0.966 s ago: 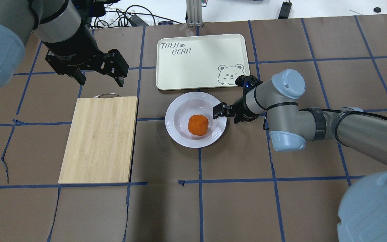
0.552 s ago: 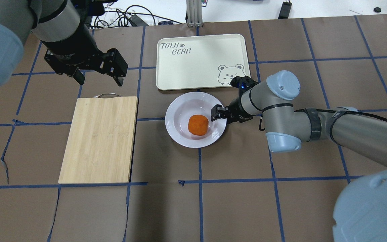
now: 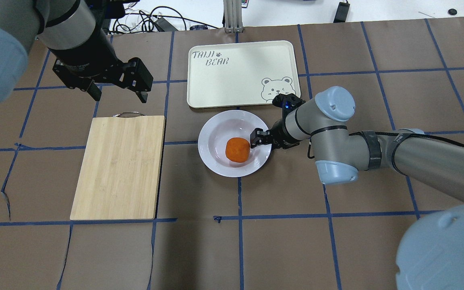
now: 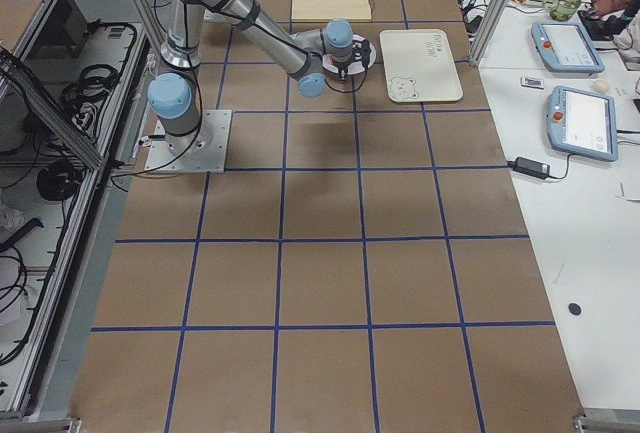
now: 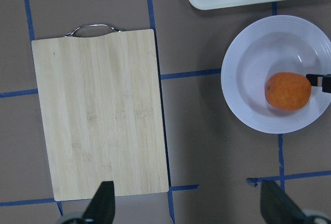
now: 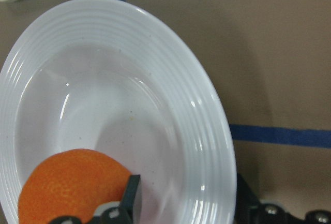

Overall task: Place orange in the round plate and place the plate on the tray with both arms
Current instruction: 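Grip the rim of the white plate with the right gripper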

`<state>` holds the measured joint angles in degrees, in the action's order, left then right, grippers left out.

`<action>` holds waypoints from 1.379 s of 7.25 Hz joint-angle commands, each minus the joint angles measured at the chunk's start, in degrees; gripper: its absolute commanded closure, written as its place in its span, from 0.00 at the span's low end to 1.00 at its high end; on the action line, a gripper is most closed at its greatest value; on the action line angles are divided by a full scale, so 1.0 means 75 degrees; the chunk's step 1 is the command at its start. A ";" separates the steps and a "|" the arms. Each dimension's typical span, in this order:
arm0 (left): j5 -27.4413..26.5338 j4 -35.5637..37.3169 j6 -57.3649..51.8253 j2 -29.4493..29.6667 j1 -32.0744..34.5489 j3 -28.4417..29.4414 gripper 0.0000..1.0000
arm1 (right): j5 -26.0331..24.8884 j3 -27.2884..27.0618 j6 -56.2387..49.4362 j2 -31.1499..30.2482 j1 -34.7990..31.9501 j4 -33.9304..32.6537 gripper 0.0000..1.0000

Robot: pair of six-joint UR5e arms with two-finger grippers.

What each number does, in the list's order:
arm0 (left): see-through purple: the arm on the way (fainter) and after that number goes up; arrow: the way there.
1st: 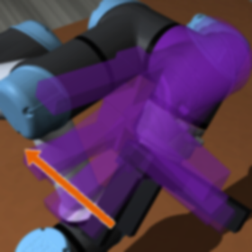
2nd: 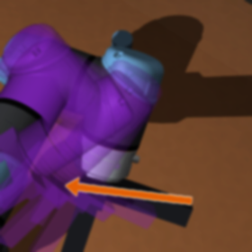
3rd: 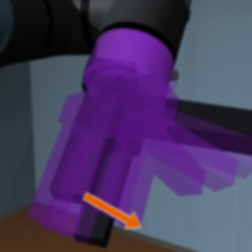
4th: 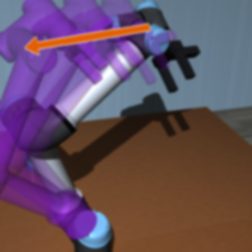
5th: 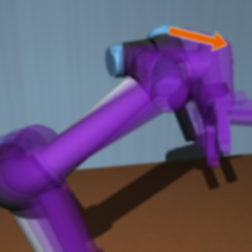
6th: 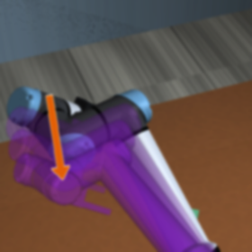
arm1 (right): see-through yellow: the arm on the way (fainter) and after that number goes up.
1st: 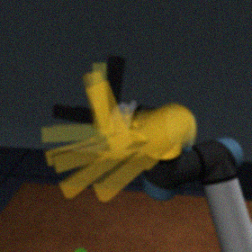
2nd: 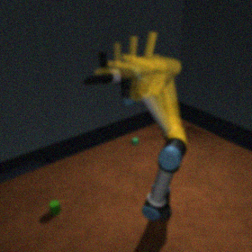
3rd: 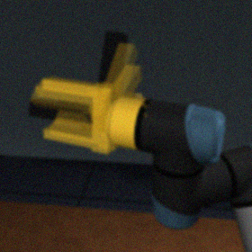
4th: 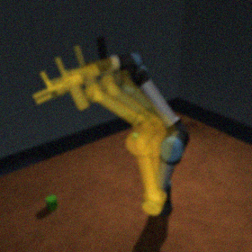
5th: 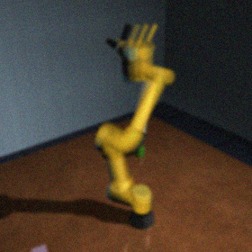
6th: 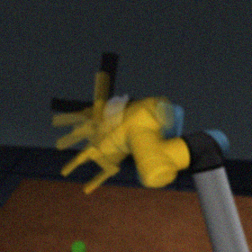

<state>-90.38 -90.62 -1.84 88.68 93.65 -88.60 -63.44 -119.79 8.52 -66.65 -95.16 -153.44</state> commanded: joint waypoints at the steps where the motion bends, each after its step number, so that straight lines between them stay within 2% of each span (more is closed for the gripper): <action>1: -0.0020 0.0000 0.0000 0.0000 -0.0005 0.0000 0.00 | -0.0014 0.0000 0.0000 0.0028 -0.0003 0.0033 0.48; 2: -0.0020 0.0000 0.0000 0.0000 -0.0006 0.0000 0.00 | -0.0002 0.0000 0.0012 0.0028 -0.0003 0.0045 0.67; 6: -0.0020 0.0000 0.0000 0.0000 -0.0006 0.0012 0.00 | -0.0060 0.0222 0.0667 -0.0066 0.0009 0.0198 0.92; 9: -0.0020 0.0000 0.0000 0.0000 -0.0006 0.0024 0.00 | 0.0010 0.0386 0.1438 -0.0183 0.0102 0.0256 0.94; 10: -0.0032 0.0000 0.0000 0.0000 -0.0006 0.0024 0.00 | 0.0335 0.0491 0.1604 -0.0230 0.0172 0.0302 0.94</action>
<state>-90.55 -90.61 -1.85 88.68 93.60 -88.42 -62.88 -116.94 18.44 -67.92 -94.42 -151.54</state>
